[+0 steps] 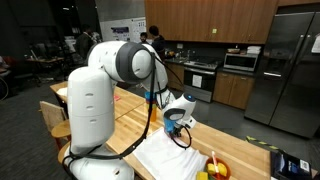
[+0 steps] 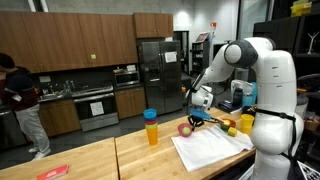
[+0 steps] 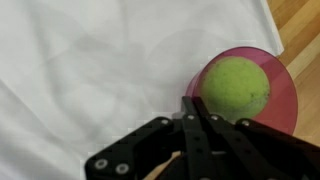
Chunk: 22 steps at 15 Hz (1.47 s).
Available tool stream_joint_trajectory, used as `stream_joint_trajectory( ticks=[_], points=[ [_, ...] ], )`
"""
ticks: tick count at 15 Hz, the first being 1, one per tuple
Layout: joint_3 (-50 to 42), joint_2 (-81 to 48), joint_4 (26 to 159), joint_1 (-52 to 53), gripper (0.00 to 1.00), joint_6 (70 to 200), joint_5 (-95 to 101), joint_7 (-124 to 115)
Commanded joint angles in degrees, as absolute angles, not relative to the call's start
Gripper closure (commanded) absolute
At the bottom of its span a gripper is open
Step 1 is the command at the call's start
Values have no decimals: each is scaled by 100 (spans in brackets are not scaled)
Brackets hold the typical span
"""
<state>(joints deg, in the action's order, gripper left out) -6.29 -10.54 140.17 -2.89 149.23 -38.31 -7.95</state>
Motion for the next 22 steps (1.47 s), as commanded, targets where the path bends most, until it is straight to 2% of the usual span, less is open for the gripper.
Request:
stream_joint_trajectory(
  ticks=[1,8,9,22],
  points=[
    [-399,-1583,13378,-324,99,14449,-3244,-614],
    [-20,-2165,12509,-511,99,13507,-2858,256],
    [-20,-1983,12770,-430,96,13766,-2955,12],
    [-10,-2100,12588,-481,96,13585,-2896,163]
  ],
)
